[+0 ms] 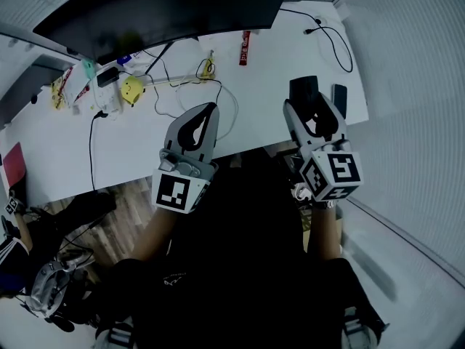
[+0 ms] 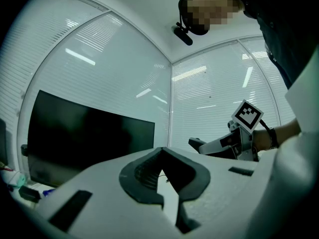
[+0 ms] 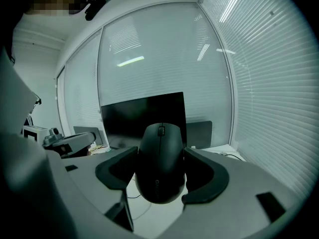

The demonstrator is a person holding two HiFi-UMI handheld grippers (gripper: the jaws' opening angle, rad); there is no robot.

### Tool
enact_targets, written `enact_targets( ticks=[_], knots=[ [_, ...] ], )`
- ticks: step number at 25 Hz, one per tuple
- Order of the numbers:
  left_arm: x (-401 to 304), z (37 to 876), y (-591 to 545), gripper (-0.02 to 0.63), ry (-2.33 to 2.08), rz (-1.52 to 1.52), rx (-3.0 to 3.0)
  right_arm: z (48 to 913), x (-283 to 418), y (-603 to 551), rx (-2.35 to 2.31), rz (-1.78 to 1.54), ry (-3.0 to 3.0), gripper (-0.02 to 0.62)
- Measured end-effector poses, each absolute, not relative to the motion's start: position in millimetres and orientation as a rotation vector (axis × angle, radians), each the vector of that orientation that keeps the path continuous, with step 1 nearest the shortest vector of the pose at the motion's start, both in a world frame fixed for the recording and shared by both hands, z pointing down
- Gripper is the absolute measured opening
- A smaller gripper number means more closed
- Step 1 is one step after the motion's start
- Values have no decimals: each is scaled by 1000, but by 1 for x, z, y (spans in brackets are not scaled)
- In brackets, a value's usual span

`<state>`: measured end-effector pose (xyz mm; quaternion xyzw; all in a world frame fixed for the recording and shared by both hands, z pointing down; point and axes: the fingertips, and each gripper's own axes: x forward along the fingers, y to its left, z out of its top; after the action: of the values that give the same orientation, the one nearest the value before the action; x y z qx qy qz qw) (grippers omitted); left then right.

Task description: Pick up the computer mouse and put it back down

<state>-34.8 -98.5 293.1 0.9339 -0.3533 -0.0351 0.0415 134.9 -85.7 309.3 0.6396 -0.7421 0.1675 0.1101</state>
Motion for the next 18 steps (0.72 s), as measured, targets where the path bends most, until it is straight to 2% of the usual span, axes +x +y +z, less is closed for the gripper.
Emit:
enact_targets(
  ticks=[18],
  knots=[
    [-13,299,-100,2,-1250,-41,2745,360,134,-131,1558,575,-2224,287]
  ],
)
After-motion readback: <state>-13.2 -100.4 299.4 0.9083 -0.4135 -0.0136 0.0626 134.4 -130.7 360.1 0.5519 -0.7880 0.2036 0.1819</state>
